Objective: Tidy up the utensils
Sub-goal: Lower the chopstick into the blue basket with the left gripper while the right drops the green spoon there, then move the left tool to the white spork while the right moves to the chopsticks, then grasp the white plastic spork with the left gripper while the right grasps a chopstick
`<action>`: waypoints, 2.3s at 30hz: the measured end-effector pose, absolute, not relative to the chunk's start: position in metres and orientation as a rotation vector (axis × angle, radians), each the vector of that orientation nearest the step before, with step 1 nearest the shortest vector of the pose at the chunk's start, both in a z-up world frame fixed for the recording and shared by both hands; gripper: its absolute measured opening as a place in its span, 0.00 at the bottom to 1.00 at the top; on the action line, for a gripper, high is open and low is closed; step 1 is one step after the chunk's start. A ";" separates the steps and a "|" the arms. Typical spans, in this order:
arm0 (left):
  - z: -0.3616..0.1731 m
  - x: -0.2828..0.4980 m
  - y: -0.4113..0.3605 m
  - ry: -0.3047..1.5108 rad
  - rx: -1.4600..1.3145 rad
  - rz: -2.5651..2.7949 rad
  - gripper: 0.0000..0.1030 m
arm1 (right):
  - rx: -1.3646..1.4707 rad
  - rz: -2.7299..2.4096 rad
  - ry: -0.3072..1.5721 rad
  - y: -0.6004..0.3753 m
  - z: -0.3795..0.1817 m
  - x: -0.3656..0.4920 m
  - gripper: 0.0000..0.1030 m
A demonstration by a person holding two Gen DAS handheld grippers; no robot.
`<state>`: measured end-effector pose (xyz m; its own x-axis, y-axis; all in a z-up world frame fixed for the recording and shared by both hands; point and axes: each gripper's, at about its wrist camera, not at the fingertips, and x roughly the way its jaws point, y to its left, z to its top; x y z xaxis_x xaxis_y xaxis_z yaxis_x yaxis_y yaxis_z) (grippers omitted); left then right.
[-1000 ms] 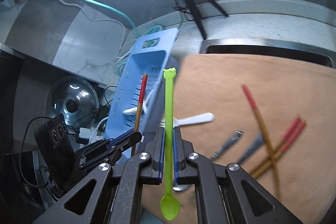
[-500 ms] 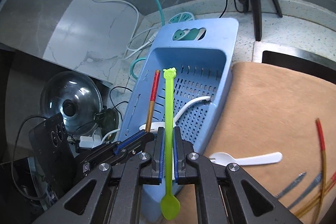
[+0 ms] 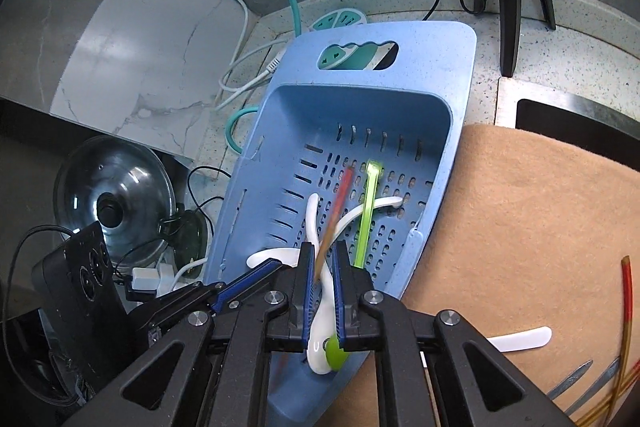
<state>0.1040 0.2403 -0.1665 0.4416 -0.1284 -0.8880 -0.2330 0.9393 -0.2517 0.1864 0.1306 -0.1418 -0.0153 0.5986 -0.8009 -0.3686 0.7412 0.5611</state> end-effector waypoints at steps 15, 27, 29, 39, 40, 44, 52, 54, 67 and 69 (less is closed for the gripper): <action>-0.132 0.076 0.199 1.053 -0.313 0.002 0.08 | 0.180 0.819 1.332 0.081 -0.106 0.173 0.12; -0.131 0.053 0.125 1.059 -0.247 -0.113 0.08 | 0.179 0.745 1.277 -0.051 -0.079 0.164 0.13; -0.134 0.051 0.110 1.068 -0.235 -0.139 0.08 | 0.184 0.714 1.279 -0.074 -0.082 0.164 0.13; -0.157 0.064 0.061 1.146 -0.095 -0.207 0.08 | 0.176 0.621 1.330 -0.136 -0.112 0.165 0.13; -0.159 0.069 0.060 1.157 -0.057 -0.207 0.09 | 0.166 0.623 1.338 -0.133 -0.117 0.166 0.13; -0.164 0.091 0.061 1.188 0.056 -0.195 0.15 | 0.134 0.644 1.365 -0.123 -0.128 0.167 0.13; -0.185 0.119 0.057 1.267 0.304 -0.220 0.15 | 0.061 0.658 1.408 -0.098 -0.148 0.172 0.21; -0.194 0.123 0.053 1.297 0.357 -0.236 0.20 | 0.037 0.660 1.418 -0.094 -0.152 0.173 0.21; -0.215 0.142 0.041 1.333 0.491 -0.297 0.31 | -0.006 0.615 1.470 -0.085 -0.175 0.181 0.22; -0.215 0.142 0.040 1.339 0.478 -0.310 0.17 | -0.005 0.611 1.472 -0.084 -0.176 0.182 0.22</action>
